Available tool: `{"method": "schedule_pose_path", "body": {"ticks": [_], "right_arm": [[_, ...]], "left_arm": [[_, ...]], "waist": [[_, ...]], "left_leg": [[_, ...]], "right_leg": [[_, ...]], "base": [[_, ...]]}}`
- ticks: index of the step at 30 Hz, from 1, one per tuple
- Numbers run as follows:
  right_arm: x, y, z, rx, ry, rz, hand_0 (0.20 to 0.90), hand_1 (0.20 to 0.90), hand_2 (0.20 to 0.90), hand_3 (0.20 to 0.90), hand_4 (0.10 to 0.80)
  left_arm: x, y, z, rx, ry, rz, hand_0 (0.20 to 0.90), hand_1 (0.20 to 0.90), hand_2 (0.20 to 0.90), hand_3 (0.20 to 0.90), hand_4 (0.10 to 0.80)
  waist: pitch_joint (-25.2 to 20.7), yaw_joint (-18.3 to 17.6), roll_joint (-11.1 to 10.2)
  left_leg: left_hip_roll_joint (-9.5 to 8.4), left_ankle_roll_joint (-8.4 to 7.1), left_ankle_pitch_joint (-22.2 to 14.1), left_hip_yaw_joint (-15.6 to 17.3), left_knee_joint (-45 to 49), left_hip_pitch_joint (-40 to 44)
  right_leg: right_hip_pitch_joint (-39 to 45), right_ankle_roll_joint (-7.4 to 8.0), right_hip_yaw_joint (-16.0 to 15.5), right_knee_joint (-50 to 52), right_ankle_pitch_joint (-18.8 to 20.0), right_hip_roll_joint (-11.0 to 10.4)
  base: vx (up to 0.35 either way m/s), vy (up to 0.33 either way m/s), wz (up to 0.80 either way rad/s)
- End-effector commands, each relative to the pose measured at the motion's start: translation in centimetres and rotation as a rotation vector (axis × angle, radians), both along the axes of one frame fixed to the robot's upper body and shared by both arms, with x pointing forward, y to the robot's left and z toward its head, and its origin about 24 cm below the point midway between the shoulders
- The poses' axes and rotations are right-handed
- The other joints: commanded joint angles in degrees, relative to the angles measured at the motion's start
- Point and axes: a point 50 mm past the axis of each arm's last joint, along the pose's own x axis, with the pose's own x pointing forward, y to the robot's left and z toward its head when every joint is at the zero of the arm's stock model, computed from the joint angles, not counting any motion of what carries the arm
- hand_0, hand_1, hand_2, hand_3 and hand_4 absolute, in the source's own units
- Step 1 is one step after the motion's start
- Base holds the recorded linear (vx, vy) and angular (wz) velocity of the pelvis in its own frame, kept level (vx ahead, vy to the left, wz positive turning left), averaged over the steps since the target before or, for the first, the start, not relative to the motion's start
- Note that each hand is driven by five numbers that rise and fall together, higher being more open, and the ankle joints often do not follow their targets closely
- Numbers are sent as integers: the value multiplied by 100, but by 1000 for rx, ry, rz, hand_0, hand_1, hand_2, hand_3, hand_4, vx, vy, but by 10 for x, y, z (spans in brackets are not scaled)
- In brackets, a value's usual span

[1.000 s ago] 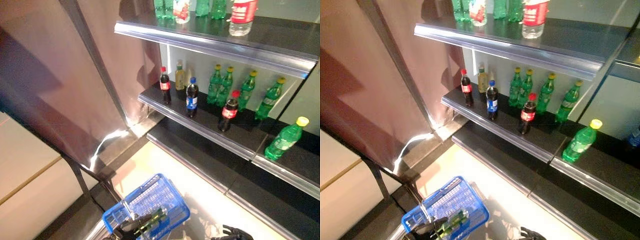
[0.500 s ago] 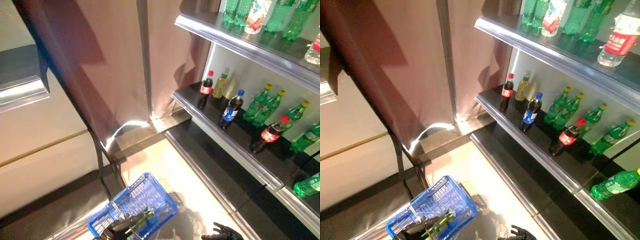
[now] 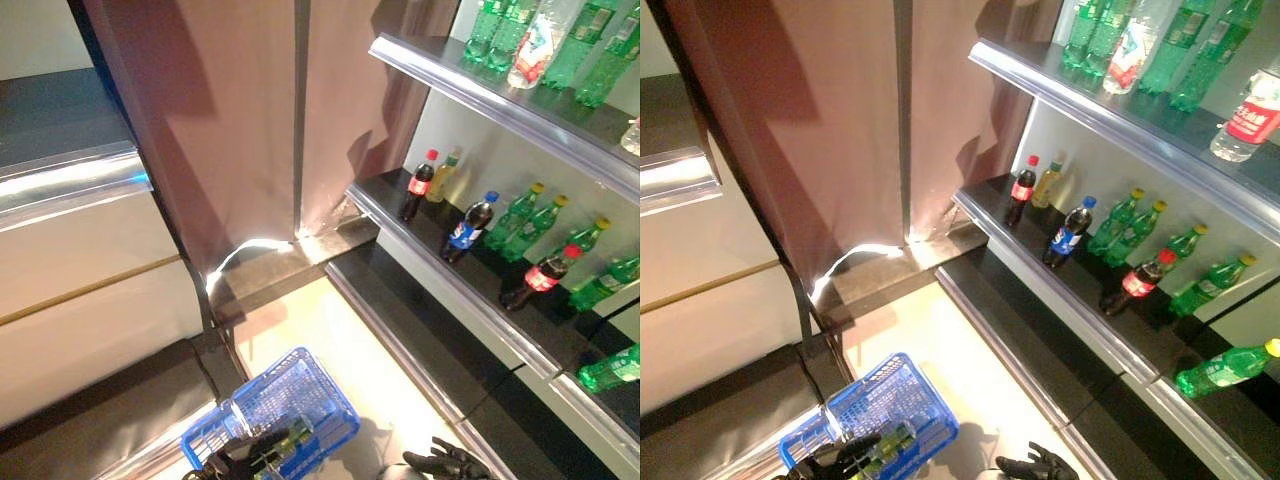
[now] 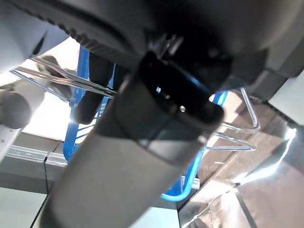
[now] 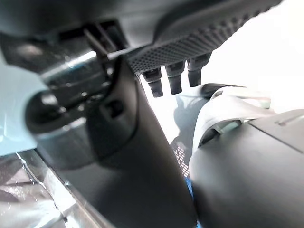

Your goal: Pick up the drink and place into the basket.

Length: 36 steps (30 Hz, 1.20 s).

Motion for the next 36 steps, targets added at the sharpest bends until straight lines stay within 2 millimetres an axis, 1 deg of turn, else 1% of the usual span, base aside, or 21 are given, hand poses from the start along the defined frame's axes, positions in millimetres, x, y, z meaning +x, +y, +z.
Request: {"method": "schedule_pose_path", "body": {"ticks": [1,3,5,6,7,9,10,13,18,19,21,22,23,24,25,27,28,29,31,32,36], "right_arm": [[6,-5,2,-6,-18,-52,900,900,900,900,800],[7,-5,2,-3,-22,-58,900,900,900,900,800],[5,-5,2,-4,-18,-58,900,900,900,900,800],[2,-5,1,-10,-7,-52,900,900,900,900,800],[2,-5,1,-12,-3,-51,900,900,900,900,800],[1,-7,1,-20,4,-41,900,900,900,900,800],[1,-9,2,-24,6,-34,900,900,900,900,800],[3,-12,3,-32,8,-22,900,900,900,900,800],[3,-10,3,-23,8,-5,900,900,900,900,800],[2,-10,2,-23,9,8,900,900,900,900,800],[2,-11,3,-30,6,23,900,900,900,900,800],[3,-12,4,-35,4,32,900,900,900,900,800],[6,-14,5,-44,1,43,900,900,900,900,800],[9,-16,6,-50,-1,38,900,900,900,900,800],[13,-17,8,-55,-5,41,900,900,900,900,800],[20,-20,10,-58,-14,45,900,900,900,900,800],[24,-21,12,-62,-19,56,900,900,900,900,800],[27,-23,13,-66,-22,63,900,900,900,900,800],[27,-25,14,-72,-21,77,900,900,900,900,800],[27,-25,13,-72,-16,76,900,900,900,900,800],[17,-23,10,-61,-9,51,900,900,900,900,800]], "left_arm": [[35,11,17,-16,-175,-59,300,300,300,200,100],[34,11,17,-20,-172,-72,300,300,300,200,100],[33,11,16,-13,-168,-74,300,300,300,200,100],[32,12,16,-13,-162,-64,300,300,300,200,100],[32,12,16,-15,-159,-58,300,300,300,200,100],[30,11,15,-25,-153,-53,300,300,300,200,100],[27,10,14,-37,-152,-57,300,300,300,200,100],[26,2,12,-58,-156,-61,300,300,300,200,100],[28,-5,12,-67,-169,-62,300,300,300,200,100],[28,-4,12,-64,-169,-54,300,300,300,200,100],[30,-5,12,-66,-173,-48,300,300,300,200,100],[30,-5,12,-72,-177,-47,300,300,300,200,100],[30,-7,12,-75,-180,-47,300,300,300,200,100],[31,-8,12,-77,-182,-50,300,300,300,200,100],[32,-10,12,-83,-188,-52,300,300,300,200,100],[30,-14,12,-94,-202,-64,300,300,300,200,100],[28,-17,11,-102,-210,-56,300,300,300,200,100],[28,-19,11,-107,-214,-45,300,300,300,200,100],[27,-18,11,-105,-214,-32,300,300,300,200,100],[27,-17,11,-106,-214,-33,300,300,300,200,100],[30,-14,12,-106,-206,-49,300,300,300,200,100]], "waist": [[85,-3,-44],[87,-21,-43],[67,-59,-29],[30,-81,-10],[4,-81,0],[-61,-87,20],[-102,-85,21],[-190,-93,12],[-235,-115,19],[-245,-124,50],[-213,-111,99],[-175,-85,82],[-101,-36,54],[-46,15,38],[-3,58,5],[67,161,42],[102,242,89],[116,293,126],[79,333,202],[36,314,241],[-101,185,275]], "left_leg": [[-109,-491,-350,-71,44,384],[-100,-466,-384,-92,44,438],[-69,-452,-393,-105,44,490],[-46,-432,-393,-137,44,538],[-28,-430,-384,-138,44,559],[36,-462,-335,-122,44,608],[90,-493,-308,-90,57,633],[178,-542,-283,-27,96,670],[304,-618,-291,-57,381,583],[368,-705,-209,-125,603,539],[586,-982,254,-296,1273,312],[703,-1107,469,-443,1819,108],[785,-1140,557,-584,2240,-176],[789,-1115,531,-723,2423,-389],[625,-930,461,-750,2301,-536],[309,-795,194,-924,1816,-577],[49,-717,65,-1142,1341,-575],[-141,-647,-37,-1324,1042,-544],[-319,-586,-20,-1695,644,-459],[-368,-562,-33,-1791,495,-368],[-340,-572,63,-1674,44,-112]], "right_leg": [[-391,-33,181,-244,1270,202],[-437,-42,225,-290,1307,210],[-370,-87,284,-468,1143,351],[-264,-173,339,-494,969,466],[-205,-209,337,-494,874,516],[-33,-303,341,-517,680,641],[122,-387,340,-578,566,732],[417,-539,351,-727,389,870],[608,-715,487,-747,137,1012],[618,-808,504,-723,38,1089],[685,-1006,550,-735,-103,1255],[735,-1094,593,-766,-135,1299],[805,-1148,657,-767,-173,1288],[864,-1162,728,-755,-200,1261],[821,-1167,779,-722,-138,1189],[848,-1077,941,-710,-127,1171],[877,-1002,1119,-746,-104,1196],[902,-944,1286,-807,-85,1218],[873,-925,1470,-811,-101,1278],[845,-922,1547,-803,-122,1315],[850,-866,1539,-873,-91,1363]], "base": [[126,-160,36],[143,-186,32],[186,-240,15],[212,-240,14],[253,-268,20],[241,-243,4],[267,-253,-11],[257,-256,-10],[150,-237,-15],[94,-268,-9],[72,-298,-3],[47,-270,-17],[46,-213,-27],[-15,-101,-36],[-24,15,-37],[22,103,-61],[86,163,-76],[91,179,-76],[71,161,-70],[65,165,-89],[4,193,-79]]}}
